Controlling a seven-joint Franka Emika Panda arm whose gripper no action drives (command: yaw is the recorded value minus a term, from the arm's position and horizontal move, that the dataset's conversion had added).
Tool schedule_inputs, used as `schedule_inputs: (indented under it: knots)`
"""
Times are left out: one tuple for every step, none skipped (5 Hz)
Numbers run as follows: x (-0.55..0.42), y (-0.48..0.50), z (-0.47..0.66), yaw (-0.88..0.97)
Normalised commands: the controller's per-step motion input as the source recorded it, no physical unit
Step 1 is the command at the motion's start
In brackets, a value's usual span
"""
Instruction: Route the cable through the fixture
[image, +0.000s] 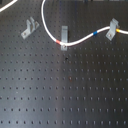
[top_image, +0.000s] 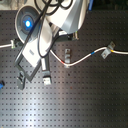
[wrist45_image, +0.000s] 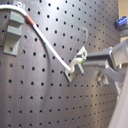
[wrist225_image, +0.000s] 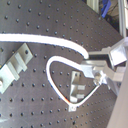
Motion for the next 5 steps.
schedule_inputs:
  knots:
    - [0.029, 0.392, 0.3, 0.41]
    - [0.136, 0.349, 0.28, 0.45]
    - [0.17, 0.345, 0.22, 0.44]
    - [0.079, 0.334, 0.0, 0.48]
    - [-0.142, 0.413, -0.08, 0.52]
